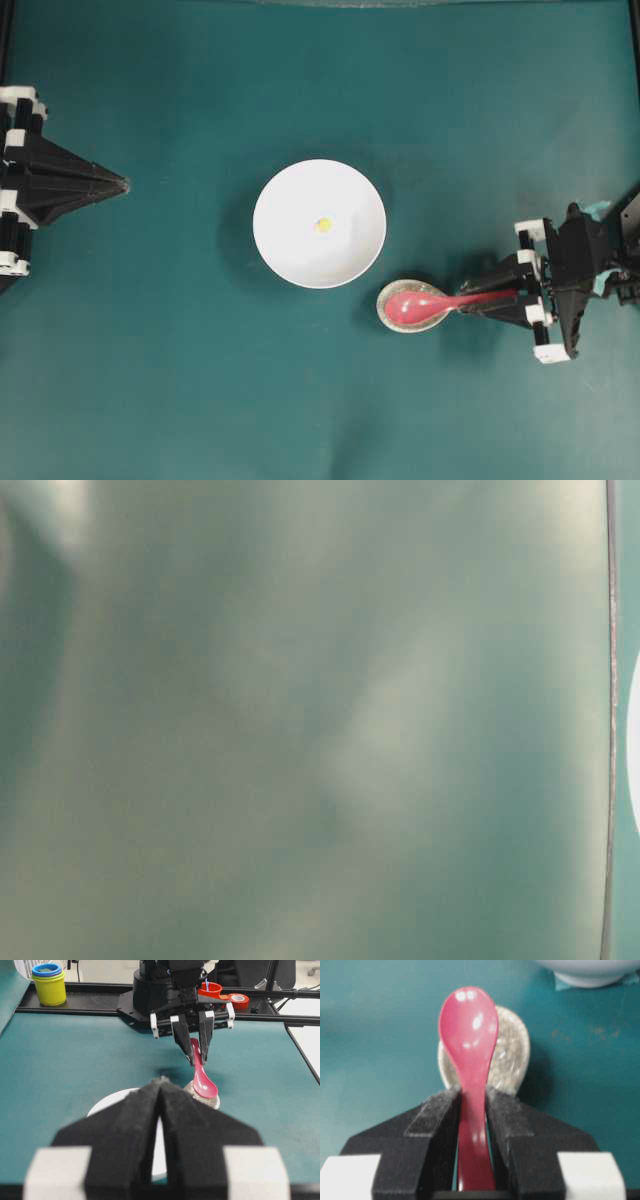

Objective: Scoop the yellow hexagonal prism block from the bowl with a spoon using the right arm.
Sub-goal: 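Lift the spoon from the rest and swing it over the bowl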

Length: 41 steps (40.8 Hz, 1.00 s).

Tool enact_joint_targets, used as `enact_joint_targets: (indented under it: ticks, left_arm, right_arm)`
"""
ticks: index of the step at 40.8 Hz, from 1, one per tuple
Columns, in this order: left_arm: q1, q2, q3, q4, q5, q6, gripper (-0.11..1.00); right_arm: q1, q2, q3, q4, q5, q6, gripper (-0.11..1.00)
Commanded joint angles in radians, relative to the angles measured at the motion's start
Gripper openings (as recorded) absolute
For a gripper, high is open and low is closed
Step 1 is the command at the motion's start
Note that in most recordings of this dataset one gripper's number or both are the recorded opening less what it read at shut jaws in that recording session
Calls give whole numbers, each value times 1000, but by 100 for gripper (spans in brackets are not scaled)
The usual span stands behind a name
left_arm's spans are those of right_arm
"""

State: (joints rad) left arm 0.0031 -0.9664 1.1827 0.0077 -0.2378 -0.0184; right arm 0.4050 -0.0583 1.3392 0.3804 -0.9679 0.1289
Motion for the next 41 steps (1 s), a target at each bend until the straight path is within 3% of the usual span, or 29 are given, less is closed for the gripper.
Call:
enact_joint_targets:
  ticks: [1,11,20,29,41]
  left_arm:
    - [2,8,-26,2,-6,-2,0]
    - [0,6,-28,2,-12,-2,0]
    - [2,8,-28,2,-12,-2,0]
    - [2,8,-28,2,-12,-2,0]
    - [2,8,-26,2,-12,-2,0]
  right_arm:
    - [-18,-87,-25,2,87,-15,22]
    - [-110,-302,-100,2,397,-91,22]
    - [-245,-433,-225,2,719,-101,22]
    - [-354,-442,-374,2,992,-100,22]
    - [-434,-382,-523,2,1172,-95,22]
